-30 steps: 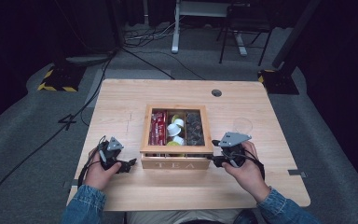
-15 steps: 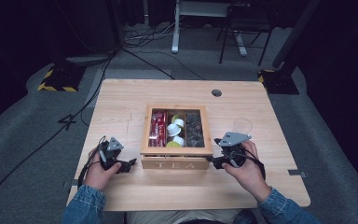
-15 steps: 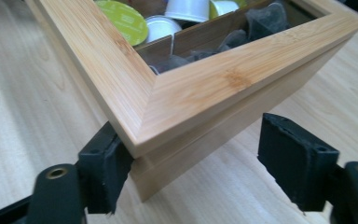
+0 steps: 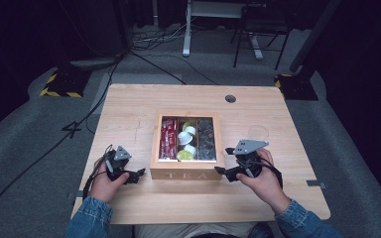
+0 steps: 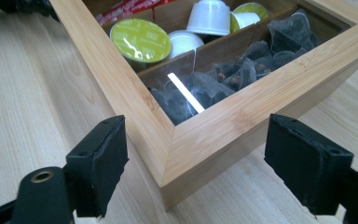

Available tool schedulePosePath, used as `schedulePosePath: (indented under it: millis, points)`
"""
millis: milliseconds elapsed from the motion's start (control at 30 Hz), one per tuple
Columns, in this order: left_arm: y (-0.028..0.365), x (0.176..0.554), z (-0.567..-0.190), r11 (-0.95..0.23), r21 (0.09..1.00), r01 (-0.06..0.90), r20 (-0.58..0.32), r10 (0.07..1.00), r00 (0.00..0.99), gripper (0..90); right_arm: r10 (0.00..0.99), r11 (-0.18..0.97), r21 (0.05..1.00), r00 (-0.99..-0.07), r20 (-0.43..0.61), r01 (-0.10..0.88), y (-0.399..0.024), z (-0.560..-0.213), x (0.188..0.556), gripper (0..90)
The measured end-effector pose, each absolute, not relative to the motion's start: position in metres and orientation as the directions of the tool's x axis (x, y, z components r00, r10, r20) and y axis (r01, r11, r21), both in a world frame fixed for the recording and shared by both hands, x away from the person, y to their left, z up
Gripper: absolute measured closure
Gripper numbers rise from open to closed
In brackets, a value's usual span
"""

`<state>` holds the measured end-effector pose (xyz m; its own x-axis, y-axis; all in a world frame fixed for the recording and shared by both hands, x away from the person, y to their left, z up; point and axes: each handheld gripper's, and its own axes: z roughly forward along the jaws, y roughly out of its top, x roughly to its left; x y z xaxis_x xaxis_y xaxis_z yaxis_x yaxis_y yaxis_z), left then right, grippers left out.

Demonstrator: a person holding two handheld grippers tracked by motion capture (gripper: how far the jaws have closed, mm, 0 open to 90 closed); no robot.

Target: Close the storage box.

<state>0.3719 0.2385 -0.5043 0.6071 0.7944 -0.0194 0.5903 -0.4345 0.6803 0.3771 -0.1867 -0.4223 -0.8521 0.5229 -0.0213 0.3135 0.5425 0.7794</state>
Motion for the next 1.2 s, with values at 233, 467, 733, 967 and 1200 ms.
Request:
schedulePosePath:
  millis: [233,467,733,967,1200]
  points:
    - [0.239,0.371,-0.504,-0.435,0.680,0.590,-0.021,0.793,0.610,9.6,0.518,0.471,0.826,-0.855,0.024,0.309,-0.201,-0.399,0.381,18.3]
    - [0.244,0.369,-0.504,-0.438,0.680,0.587,-0.024,0.787,0.616,9.7,0.552,0.434,0.846,-0.834,0.023,0.310,-0.231,-0.377,0.390,16.8]
    - [0.249,0.370,-0.504,-0.448,0.680,0.580,-0.015,0.783,0.622,9.6,0.614,0.416,0.845,-0.789,0.010,0.335,-0.274,-0.365,0.395,16.5]
    - [0.250,0.371,-0.504,-0.444,0.681,0.582,-0.021,0.783,0.622,9.3,0.657,0.390,0.837,-0.753,0.039,0.383,-0.318,-0.371,0.401,18.1]
    - [0.250,0.372,-0.504,-0.441,0.680,0.586,-0.020,0.787,0.616,9.3,0.714,0.374,0.817,-0.699,0.049,0.440,-0.357,-0.391,0.412,18.9]
